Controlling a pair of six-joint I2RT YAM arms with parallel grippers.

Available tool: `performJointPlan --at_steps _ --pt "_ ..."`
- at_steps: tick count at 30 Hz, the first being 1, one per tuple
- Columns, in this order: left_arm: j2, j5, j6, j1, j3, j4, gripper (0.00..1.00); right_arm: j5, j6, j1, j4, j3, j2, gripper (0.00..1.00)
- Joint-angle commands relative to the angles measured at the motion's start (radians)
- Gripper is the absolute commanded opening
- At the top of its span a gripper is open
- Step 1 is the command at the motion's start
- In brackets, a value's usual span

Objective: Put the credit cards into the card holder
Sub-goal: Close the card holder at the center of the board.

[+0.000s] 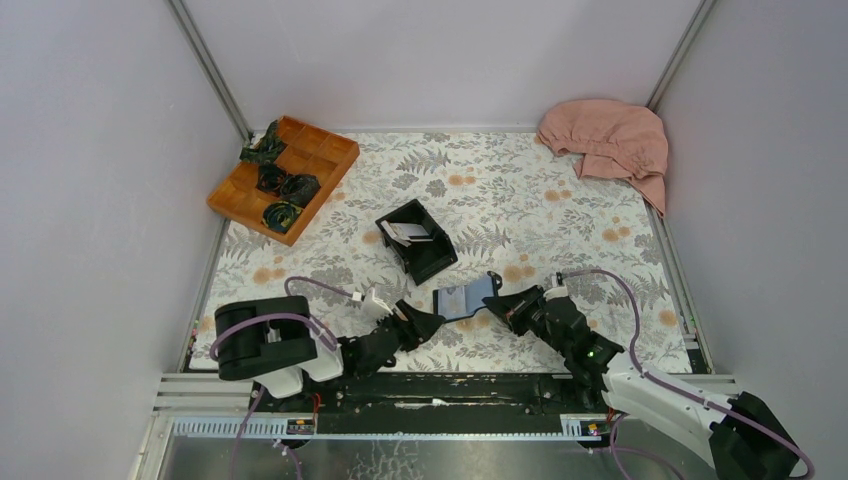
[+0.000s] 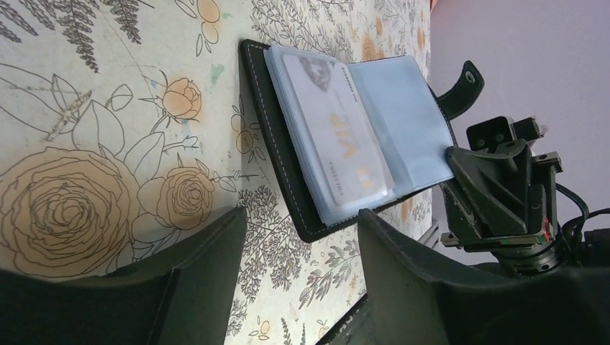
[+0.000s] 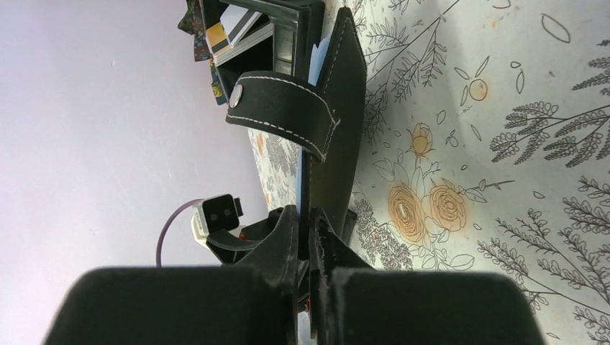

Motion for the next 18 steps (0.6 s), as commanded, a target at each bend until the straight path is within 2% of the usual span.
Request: performJointPlan --at_steps 1,7,14,18 --pt "0.044 -0.028 -0.006 0.009 -0.001 -0.007 0.66 -0.025 0.027 0.005 0.042 -0.052 -0.016 0.0" --pt "0.136 -0.025 -0.033 0.04 -0.009 0.139 0.63 -0.05 0.029 0.005 0.058 -0.059 -0.001 0.0" --pt "0.35 0.034 -0.063 0.092 -0.031 0.477 0.54 -0.075 0.026 0.006 0.102 -0.066 0.049 0.0" --pt "0.383 0.067 -0.064 0.113 -0.024 0.509 0.53 -0.094 0.01 0.006 0.12 -0.064 0.09 0.0"
